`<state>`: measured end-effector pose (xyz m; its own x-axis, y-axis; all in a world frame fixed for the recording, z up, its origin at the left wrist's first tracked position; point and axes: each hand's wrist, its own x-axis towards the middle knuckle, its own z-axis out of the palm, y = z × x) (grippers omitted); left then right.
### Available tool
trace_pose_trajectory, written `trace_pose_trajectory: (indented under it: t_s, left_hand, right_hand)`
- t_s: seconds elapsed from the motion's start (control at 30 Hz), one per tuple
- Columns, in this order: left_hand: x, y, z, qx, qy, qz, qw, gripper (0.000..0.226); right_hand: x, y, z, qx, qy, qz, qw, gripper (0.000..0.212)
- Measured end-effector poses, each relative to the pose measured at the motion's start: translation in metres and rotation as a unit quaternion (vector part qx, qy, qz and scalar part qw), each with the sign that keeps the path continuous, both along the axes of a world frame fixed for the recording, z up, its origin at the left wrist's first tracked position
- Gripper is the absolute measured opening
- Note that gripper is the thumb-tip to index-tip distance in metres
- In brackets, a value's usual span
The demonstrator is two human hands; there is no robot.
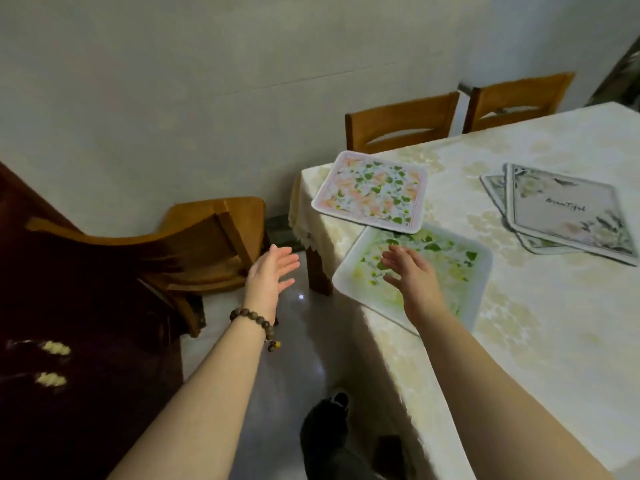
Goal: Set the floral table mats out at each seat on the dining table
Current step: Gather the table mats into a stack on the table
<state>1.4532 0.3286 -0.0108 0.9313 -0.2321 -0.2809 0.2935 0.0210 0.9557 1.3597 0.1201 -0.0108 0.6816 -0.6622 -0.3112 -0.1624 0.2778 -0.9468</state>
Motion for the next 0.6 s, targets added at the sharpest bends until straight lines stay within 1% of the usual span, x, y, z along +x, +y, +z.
trace_pose_trajectory:
  t_s: [0.17,0.3,0.4,0.5,0.6]
  left_hand:
    - [0.085,-0.058,-0.003,-0.012,0.018,-0.044,0.999,0.038]
    - [0.139,-0.103,0.002,-0.028,0.032,-0.052,0.998,0.041]
    - [0.165,-0.128,0.004,-0.030,0.049,-0.062,0.996,0.038]
    - [0.193,-0.143,-0.001,-0.018,0.067,-0.067,0.995,0.035]
    - [0.224,-0.162,-0.009,0.020,0.064,-0.085,0.994,0.034]
  right_hand:
    - [0.058,-0.048,-0.006,-0.003,-0.001,-0.040,0.999,0.013]
    - [0.096,-0.088,-0.004,-0.012,0.008,-0.066,0.998,0.014]
    - [0.116,-0.110,-0.006,-0.001,0.023,-0.094,0.995,0.018]
    - [0.130,-0.129,-0.015,0.021,0.047,-0.121,0.991,0.018]
    - [0.145,-0.151,-0.023,0.028,0.081,-0.137,0.987,0.016]
